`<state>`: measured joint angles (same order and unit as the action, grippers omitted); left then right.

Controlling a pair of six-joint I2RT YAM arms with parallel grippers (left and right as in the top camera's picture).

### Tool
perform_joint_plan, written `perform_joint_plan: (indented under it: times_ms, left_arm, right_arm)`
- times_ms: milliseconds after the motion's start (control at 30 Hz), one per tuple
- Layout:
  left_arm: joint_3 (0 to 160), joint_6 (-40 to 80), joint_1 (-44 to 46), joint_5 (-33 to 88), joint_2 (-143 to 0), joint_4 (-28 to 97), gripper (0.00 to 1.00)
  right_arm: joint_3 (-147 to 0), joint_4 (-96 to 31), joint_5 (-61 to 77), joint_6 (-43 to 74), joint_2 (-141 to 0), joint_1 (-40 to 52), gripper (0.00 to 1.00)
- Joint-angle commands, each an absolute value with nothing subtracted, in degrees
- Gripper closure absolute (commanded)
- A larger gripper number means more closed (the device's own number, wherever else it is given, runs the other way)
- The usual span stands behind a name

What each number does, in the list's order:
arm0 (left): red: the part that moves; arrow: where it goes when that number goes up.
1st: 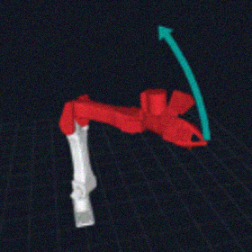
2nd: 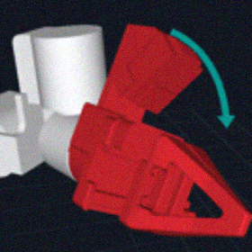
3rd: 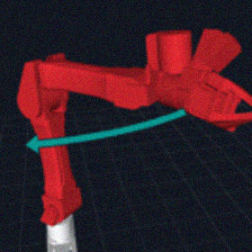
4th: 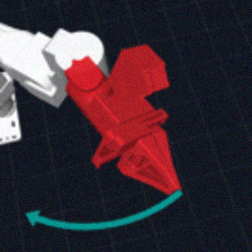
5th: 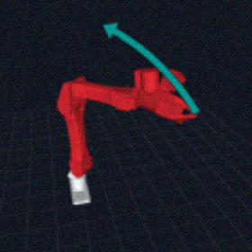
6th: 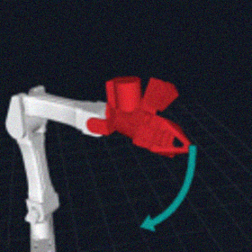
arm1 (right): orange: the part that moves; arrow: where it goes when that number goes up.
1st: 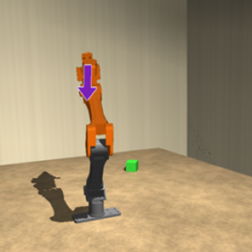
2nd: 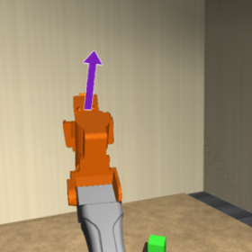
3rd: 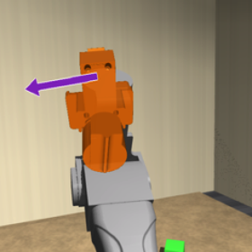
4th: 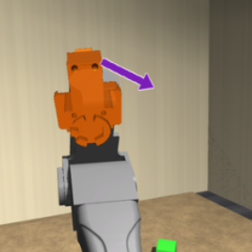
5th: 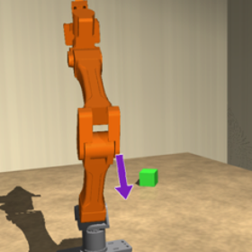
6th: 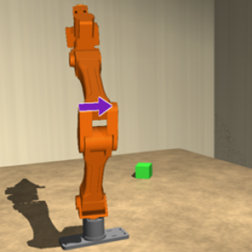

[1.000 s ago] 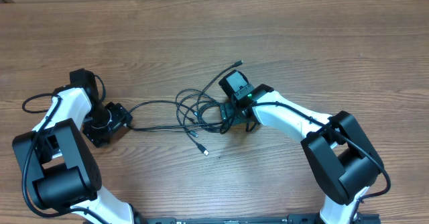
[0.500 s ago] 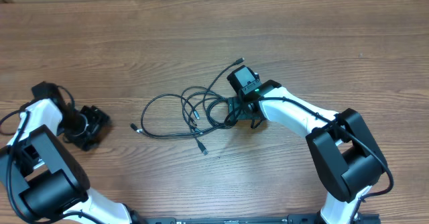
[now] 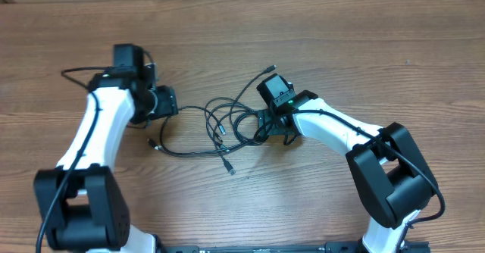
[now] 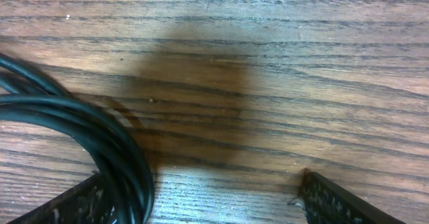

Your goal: Untangle cables

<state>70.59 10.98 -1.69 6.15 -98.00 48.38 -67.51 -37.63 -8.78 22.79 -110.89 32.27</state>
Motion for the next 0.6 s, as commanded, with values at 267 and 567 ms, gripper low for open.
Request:
perform_joint_plan:
  times_ms: [267,567]
  left_arm:
    - [70.5,7.3,1.4,-2.2,-112.7,43.2,0.39]
    - [70.5,21.9,-4.9,-17.7,-121.0,47.1,0.27]
  right_arm:
    - [-63.7,-39.5,-13.0,22.7,-116.5,31.4,0.12]
    - [-63.7,-39.8,-13.0,22.7,-116.5,31.4,0.12]
